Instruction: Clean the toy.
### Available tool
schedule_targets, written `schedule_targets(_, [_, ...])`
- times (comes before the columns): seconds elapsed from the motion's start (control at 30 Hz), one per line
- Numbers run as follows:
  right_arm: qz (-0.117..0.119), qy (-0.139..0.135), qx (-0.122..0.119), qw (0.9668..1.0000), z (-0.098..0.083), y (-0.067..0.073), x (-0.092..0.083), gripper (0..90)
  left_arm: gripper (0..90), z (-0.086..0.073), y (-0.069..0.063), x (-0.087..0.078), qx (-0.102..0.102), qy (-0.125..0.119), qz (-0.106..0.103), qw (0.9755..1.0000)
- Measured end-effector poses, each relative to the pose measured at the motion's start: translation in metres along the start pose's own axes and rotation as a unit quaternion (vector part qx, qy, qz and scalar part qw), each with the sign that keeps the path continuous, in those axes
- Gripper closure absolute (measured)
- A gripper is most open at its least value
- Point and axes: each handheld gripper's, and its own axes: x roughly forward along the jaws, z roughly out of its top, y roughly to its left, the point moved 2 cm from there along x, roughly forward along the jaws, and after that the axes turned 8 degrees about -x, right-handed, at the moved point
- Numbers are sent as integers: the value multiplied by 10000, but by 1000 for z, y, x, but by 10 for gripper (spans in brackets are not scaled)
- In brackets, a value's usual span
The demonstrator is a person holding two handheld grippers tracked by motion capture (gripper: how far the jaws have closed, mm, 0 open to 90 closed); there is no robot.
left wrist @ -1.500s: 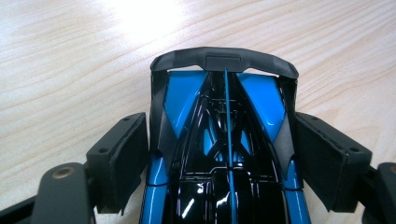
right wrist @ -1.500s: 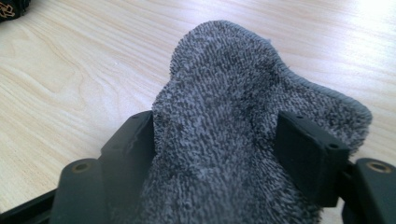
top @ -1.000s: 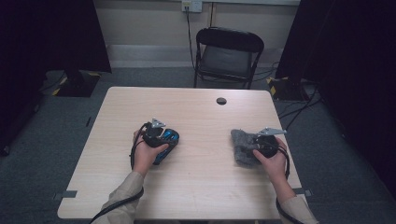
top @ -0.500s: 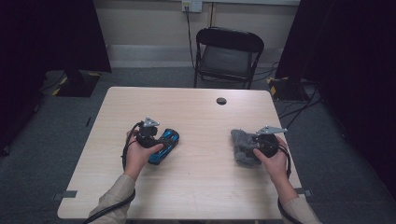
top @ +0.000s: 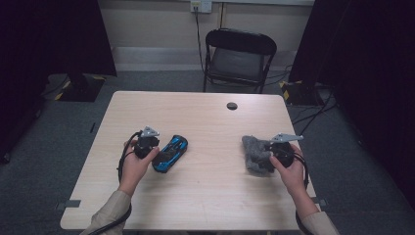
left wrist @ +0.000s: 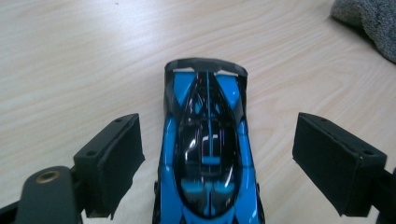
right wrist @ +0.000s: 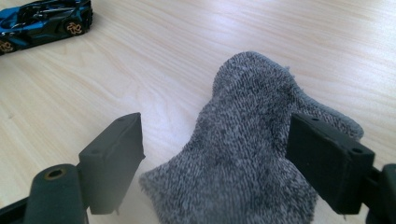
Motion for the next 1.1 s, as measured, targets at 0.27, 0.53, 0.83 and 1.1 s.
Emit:
schedule_targets(0.27, [28, -11, 0, 10000, -4, 3, -10, 185, 160, -10, 7, -15, -142, 5, 32, 9999])
schedule_targets(0.53, [35, 4, -90, 10000, -8, 7, -18, 185, 163, -20, 13, -27, -161, 9, 24, 9999])
schedule_targets(0.83, [52, 13, -29, 10000, -19, 7, -27, 185, 171, -32, 22, -38, -197, 46, 30, 9998])
schedule_targets(1.1, [43, 58, -3, 10000, -31, 6, -34, 185, 168, -39, 21, -44, -193, 39, -22, 9998])
